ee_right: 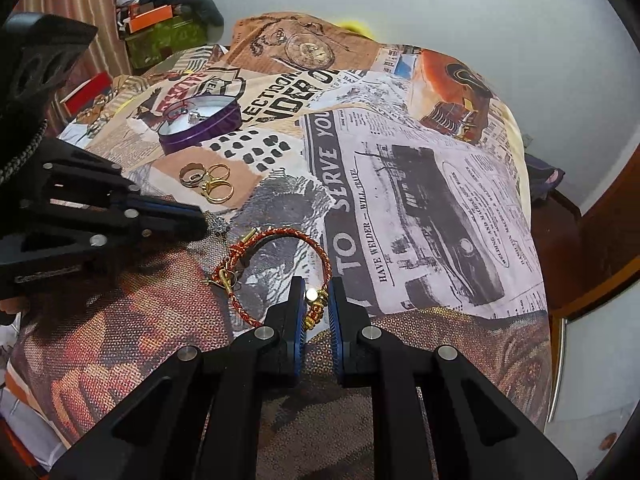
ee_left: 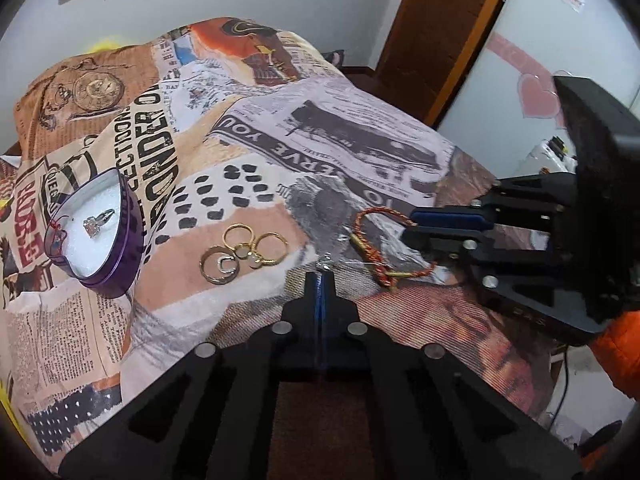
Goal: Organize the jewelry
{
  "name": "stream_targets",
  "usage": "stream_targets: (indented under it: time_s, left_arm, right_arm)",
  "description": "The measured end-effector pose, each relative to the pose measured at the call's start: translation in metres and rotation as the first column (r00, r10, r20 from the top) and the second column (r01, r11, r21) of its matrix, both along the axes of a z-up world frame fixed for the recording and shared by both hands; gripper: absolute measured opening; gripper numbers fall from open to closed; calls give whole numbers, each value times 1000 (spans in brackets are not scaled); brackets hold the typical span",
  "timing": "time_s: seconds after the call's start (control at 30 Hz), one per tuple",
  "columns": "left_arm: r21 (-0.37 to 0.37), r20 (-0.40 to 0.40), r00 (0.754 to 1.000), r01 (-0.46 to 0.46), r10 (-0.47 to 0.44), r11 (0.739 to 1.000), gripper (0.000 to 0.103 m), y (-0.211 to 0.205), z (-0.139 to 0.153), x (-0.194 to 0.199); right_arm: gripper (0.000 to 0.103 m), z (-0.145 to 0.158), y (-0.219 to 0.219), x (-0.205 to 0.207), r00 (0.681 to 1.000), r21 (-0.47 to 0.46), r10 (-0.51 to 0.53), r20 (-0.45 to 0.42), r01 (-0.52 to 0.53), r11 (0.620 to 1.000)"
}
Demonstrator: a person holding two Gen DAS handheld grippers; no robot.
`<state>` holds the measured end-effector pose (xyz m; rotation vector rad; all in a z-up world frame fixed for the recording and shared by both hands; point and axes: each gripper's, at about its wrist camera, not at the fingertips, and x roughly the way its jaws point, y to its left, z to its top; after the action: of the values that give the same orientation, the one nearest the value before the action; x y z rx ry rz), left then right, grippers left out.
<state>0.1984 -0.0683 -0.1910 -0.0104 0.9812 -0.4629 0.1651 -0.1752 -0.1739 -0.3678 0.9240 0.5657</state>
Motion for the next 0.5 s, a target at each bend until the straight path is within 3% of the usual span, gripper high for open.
stream_targets:
  time_s: [0.07, 0.13, 0.5]
  left_arm:
    - [24, 19, 1000, 4, -4, 1000, 10, -2, 4, -2]
    - [60, 43, 999, 11, -14, 998, 31, -6, 8, -3]
    - [81, 8, 997, 75, -75, 994, 31, -21, -3, 16]
  right_arm:
    - [10, 0, 0, 0, 1000, 1, 1, 0, -1, 1000]
    - [10, 0, -1, 0, 1000, 0, 2, -1, -2, 1000]
    - [10, -2, -3, -1, 1000, 3, 11, -5, -11, 1000]
